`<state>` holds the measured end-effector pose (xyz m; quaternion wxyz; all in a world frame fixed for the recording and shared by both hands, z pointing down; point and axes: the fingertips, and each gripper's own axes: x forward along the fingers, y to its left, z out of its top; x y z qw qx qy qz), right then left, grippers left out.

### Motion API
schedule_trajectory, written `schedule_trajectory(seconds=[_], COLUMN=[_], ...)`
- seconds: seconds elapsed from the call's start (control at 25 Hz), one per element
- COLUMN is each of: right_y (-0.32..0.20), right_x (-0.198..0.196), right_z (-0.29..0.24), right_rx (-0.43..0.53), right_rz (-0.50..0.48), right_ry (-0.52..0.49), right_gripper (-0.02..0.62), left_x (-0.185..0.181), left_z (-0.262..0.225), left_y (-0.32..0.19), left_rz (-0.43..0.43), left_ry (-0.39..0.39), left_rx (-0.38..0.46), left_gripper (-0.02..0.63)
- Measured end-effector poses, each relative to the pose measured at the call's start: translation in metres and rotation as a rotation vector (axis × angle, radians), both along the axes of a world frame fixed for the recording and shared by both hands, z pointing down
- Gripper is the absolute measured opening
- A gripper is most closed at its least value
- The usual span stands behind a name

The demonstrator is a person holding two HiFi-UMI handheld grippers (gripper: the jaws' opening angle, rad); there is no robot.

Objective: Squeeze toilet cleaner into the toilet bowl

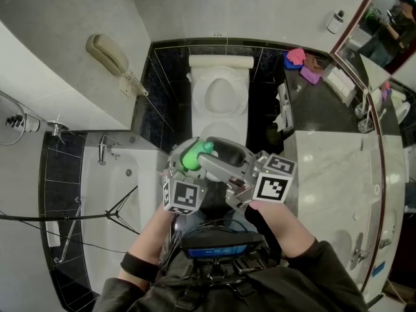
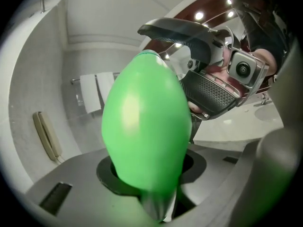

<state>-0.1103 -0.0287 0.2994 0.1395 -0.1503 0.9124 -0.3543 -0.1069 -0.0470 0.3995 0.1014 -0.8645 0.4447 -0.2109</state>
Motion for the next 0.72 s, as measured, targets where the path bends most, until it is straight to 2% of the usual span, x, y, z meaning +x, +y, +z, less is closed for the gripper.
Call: schedule_trajectory(seconds=[0.08, 0.12, 0.16, 0.2, 0.4, 0.56, 0.72], right_y=[0.000, -0.001, -0.002, -0.002, -0.001, 0.000, 0.003], right_x=[0.000, 0.000, 0.001, 0.001, 0.000, 0.001, 0.002], right_z=[0.002, 0.002, 0.003, 0.003, 0.001, 0.000, -0.002], right_rx=[-0.005, -0.004, -0.001, 0.005, 0.046, 0.081, 0.147], right_rz=[0.007, 0.019, 0.033, 0.044, 0.042, 0.028, -0.011], right_ry=[0.010, 0.017, 0.026, 0.036, 0.065, 0.061, 0.059], right_gripper=[0.248, 0.220, 0.165, 0.143, 0.147, 0.146, 0.146], left_x=[-0.001, -0.001, -0.001, -0.002, -0.003, 0.000, 0.013], left_z=[0.000, -0.002, -0.001, 0.001, 0.005, 0.015, 0.008], left_y=[0.000, 0.000, 0.000, 0.001, 0.003, 0.008, 0.018], left_rz=[-0.042, -0.055, -0.058, -0.055, -0.043, 0.016, 0.137], left_ry=[0.018, 0.021, 0.018, 0.012, 0.004, 0.018, 0.057], left_rx=[-0.015, -0.018, -0.018, -0.017, -0.026, -0.068, -0.128], left_gripper=[0.186, 0.186, 0.186, 0.186, 0.186, 0.186, 0.186])
